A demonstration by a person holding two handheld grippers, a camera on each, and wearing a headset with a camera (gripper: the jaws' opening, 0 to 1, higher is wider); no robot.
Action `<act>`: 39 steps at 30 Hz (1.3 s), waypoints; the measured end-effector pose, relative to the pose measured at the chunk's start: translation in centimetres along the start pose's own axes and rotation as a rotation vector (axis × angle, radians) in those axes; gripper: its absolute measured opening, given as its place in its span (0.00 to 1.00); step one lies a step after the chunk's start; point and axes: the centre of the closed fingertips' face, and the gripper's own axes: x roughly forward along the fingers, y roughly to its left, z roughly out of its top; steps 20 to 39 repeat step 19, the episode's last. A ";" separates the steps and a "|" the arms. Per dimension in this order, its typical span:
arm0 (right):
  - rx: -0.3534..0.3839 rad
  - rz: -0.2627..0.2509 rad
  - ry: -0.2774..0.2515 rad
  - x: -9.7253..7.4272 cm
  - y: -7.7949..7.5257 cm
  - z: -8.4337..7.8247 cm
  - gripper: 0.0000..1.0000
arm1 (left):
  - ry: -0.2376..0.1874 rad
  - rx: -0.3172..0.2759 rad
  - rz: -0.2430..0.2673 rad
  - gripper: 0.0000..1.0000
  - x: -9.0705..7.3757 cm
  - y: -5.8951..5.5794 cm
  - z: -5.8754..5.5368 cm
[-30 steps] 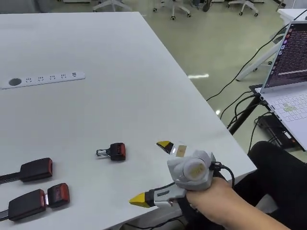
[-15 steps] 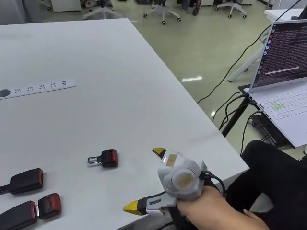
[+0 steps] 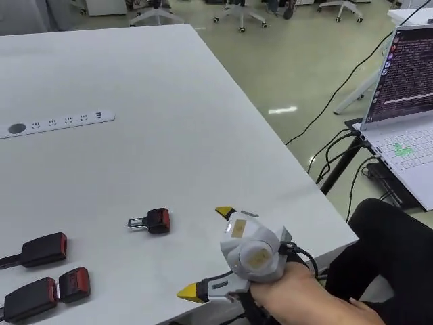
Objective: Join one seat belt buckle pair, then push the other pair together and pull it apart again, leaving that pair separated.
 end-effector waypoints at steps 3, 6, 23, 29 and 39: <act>-0.037 -0.005 0.008 0.0 -0.2 0.0 0.98 | 0.009 0.023 -0.007 1.00 0.0 -0.2 -0.2; -0.019 -0.023 -0.003 -0.1 -0.8 0.3 0.98 | 0.004 0.008 -0.006 1.00 -0.2 -0.1 -0.4; 0.006 -0.013 -0.036 1.3 0.6 1.7 0.99 | -0.070 0.001 0.024 1.00 -0.5 0.4 0.6; 0.006 -0.013 -0.036 1.3 0.6 1.7 0.99 | -0.070 0.001 0.024 1.00 -0.5 0.4 0.6; 0.006 -0.013 -0.036 1.3 0.6 1.7 0.99 | -0.070 0.001 0.024 1.00 -0.5 0.4 0.6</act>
